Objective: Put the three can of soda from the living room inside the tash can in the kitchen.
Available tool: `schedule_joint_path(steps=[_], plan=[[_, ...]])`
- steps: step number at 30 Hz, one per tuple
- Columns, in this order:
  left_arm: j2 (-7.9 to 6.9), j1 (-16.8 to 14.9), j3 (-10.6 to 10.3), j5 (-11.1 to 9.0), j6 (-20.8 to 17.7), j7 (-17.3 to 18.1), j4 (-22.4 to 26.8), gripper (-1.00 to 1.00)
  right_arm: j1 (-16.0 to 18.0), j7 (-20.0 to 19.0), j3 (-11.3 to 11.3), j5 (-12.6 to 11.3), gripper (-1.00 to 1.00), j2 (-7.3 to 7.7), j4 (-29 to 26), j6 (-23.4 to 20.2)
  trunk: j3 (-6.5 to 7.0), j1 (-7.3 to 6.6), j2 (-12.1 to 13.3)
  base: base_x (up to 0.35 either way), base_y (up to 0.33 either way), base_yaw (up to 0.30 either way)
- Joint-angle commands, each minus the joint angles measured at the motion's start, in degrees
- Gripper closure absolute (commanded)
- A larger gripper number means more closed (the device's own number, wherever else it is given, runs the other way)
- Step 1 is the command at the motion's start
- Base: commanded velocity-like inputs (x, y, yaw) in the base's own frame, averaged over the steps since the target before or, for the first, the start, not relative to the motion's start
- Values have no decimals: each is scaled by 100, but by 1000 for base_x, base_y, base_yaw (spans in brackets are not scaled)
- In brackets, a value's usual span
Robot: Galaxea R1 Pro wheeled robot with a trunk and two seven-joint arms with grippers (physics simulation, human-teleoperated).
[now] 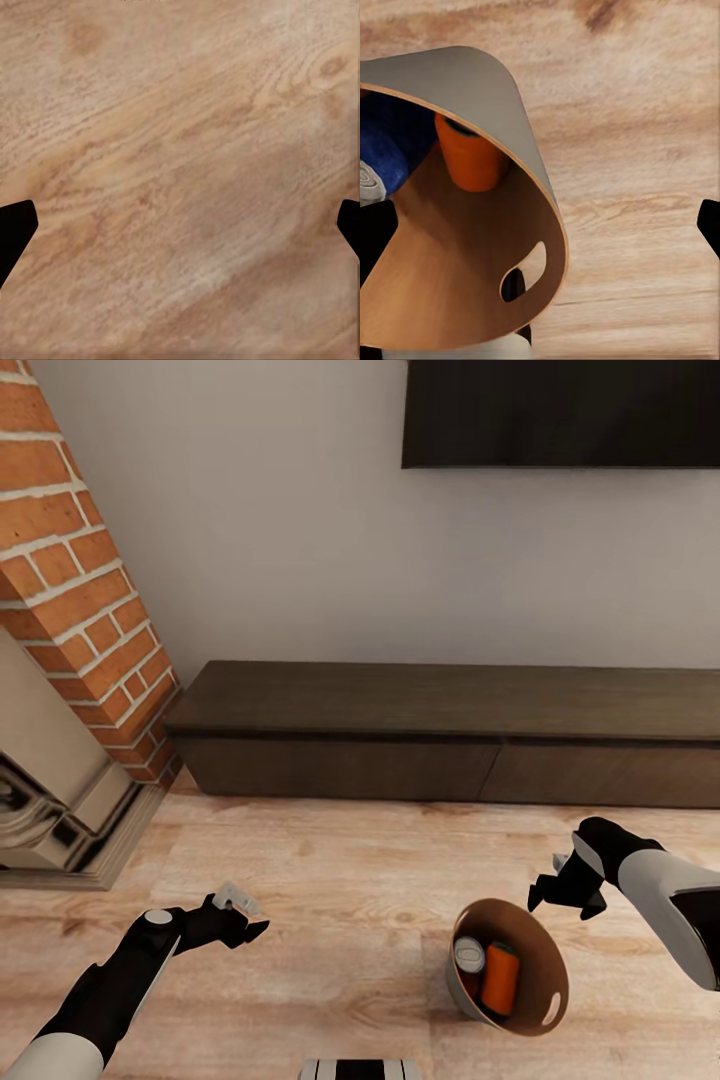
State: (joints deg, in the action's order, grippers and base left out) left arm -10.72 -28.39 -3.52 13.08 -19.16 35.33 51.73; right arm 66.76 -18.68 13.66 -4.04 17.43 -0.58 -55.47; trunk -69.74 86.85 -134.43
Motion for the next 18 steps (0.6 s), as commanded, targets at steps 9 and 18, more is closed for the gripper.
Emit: schedule_joint_path(steps=[9,18], plan=[[0,0,0,1,-2,-4,-19,-100,-52,14,3,0,-100,-8,-3,8,162,-198,362,0,0,0],[0,0,6,1,-15,-8,-22,-100,-129,25,8,0,-100,-24,-3,40,324,-396,723,0,0,0]])
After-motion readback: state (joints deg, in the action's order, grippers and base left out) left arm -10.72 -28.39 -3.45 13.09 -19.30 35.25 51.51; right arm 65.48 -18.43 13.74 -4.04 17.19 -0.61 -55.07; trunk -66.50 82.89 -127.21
